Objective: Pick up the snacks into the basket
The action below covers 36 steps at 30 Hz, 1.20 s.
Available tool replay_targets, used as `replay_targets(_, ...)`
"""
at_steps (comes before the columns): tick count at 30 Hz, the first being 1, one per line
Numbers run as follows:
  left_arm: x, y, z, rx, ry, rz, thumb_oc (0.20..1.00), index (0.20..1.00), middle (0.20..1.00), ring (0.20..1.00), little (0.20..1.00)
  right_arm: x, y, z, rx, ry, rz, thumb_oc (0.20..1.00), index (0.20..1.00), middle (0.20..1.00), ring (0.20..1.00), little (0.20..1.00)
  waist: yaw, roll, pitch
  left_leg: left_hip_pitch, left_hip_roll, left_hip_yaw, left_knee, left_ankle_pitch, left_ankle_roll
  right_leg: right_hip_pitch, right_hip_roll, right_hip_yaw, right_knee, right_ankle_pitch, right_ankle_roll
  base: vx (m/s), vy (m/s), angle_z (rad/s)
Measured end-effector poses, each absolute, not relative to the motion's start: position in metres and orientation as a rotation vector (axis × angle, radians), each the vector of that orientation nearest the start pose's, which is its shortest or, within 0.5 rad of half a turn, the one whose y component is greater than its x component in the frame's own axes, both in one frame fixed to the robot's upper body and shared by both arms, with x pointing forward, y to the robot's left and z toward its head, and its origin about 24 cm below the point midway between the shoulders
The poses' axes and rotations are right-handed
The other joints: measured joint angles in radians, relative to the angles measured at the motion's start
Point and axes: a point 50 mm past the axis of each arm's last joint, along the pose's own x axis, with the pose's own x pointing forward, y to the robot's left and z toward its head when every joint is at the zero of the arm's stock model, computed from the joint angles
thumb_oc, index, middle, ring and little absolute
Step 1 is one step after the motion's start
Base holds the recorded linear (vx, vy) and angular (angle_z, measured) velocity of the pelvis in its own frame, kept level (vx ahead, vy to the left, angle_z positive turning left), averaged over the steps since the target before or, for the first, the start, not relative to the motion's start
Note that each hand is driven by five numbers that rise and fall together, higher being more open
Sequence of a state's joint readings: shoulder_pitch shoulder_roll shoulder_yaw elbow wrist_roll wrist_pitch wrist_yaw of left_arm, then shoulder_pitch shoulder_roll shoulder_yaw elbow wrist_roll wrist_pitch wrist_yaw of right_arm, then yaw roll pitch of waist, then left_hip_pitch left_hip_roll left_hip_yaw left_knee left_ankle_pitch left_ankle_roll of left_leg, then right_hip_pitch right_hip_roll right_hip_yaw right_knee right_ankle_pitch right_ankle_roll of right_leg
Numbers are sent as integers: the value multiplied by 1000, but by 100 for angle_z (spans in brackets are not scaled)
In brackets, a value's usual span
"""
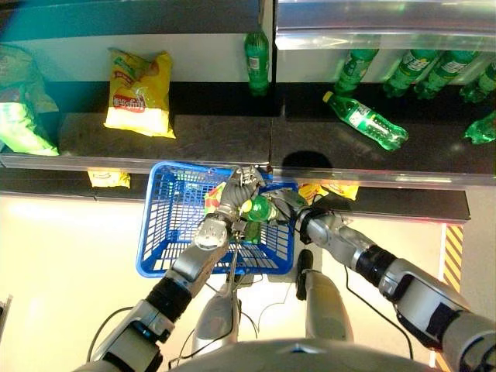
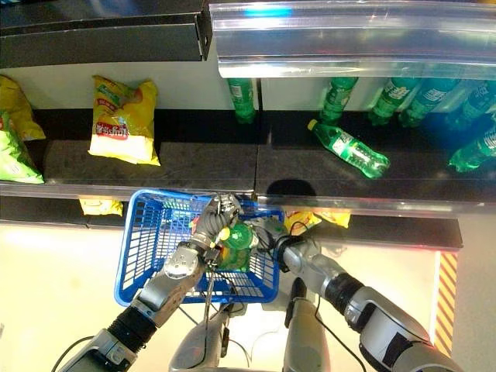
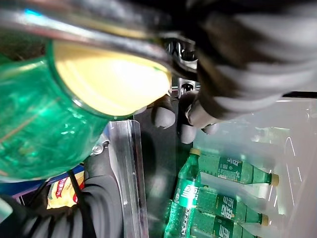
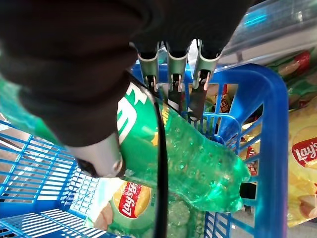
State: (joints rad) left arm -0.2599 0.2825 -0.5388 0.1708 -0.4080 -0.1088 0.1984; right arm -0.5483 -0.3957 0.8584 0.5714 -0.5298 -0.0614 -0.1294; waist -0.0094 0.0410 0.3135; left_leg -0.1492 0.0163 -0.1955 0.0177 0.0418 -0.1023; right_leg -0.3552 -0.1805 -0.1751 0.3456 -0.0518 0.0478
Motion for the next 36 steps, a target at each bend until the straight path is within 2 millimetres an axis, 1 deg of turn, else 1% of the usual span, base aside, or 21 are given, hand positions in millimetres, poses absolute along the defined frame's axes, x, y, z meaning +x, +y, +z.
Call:
replay_targets(5, 276, 84, 48, -35, -5, -327, 200, 200, 200, 200, 200, 304, -82, 6, -1299, -160, 630, 200, 200, 200, 200, 200, 1, 0, 0, 1, 2, 0, 0, 0, 0, 1, 0, 0, 1, 0, 0, 0, 0, 0)
replay_targets(9, 275, 83, 47, -48, 3, -333, 200, 200, 200, 200, 200, 305, -81, 6, -1299, -159, 625, 200, 200, 200, 200, 200, 1, 0, 0, 2, 1, 0, 1, 0, 0, 2, -1, 0, 1, 0, 0, 0, 0, 0)
replay_targets(11, 275, 82, 47, -51, 5, -333, 200, 200, 200, 200, 200, 305, -80, 5, -1295, -161, 618, 398, 398, 398, 398, 398, 1, 0, 0, 3, 1, 0, 1, 0, 0, 3, -1, 0, 1, 0, 0, 0, 0, 0)
replay_targets(13, 274, 81, 46, -50, 7, -339, 200, 200, 200, 200, 200, 305, -78, 5, -1297, -162, 620, 1000, 1000, 1000, 1000, 1000, 1, 0, 0, 4, 0, 0, 1, 0, 0, 5, -1, 0, 1, 0, 0, 0, 0, 0)
replay_targets(15, 273, 79, 45, -59, 14, -349, 200, 200, 200, 200, 200, 306, -73, 5, -1292, -168, 625, 1000, 1000, 1000, 1000, 1000, 3, 0, 0, 6, -1, 0, 2, 0, 0, 7, -1, 0, 2, 0, 0, 0, 0, 0)
replay_targets(17, 271, 74, 44, -65, 24, -369, 200, 200, 200, 200, 200, 307, -57, 12, -1276, -212, 647, 1000, 1000, 1000, 1000, 1000, -1, 0, 0, 8, -2, 0, 3, 0, 0, 7, -2, 0, 4, 0, 0, 0, 0, 0)
replay_targets(21, 271, 72, 45, -73, 23, -380, 200, 200, 200, 200, 200, 301, -39, 9, -1258, -229, 697, 1000, 1000, 1000, 1000, 1000, 1, 0, 0, 8, -2, -1, 3, 0, 0, 6, -3, 1, 8, -1, 0, 0, 0, 0)
replay_targets(24, 272, 70, 45, -67, 28, -388, 200, 200, 200, 200, 200, 297, -31, 8, -1244, -241, 729, 1000, 1000, 1000, 1000, 1000, 1, 0, 0, 6, -4, -2, 4, 1, 1, 4, -9, 0, 11, -2, 1, -8, 4, 2)
replay_targets(28, 270, 68, 43, -57, 40, -404, 200, 200, 200, 200, 200, 292, -26, 4, -1239, -242, 759, 1000, 1000, 1000, 1000, 1000, 4, 0, 0, 4, -10, -3, 5, 3, 4, 3, -16, 0, 14, -4, 4, -4, 3, 2)
replay_targets(36, 269, 67, 43, -57, 40, -414, 200, 200, 200, 200, 200, 292, -25, 4, -1239, -245, 765, 1000, 1000, 1000, 1000, 1000, 2, 0, 0, 4, -10, -3, 6, 3, 4, 3, -16, 0, 16, -4, 5, 0, 0, 0)
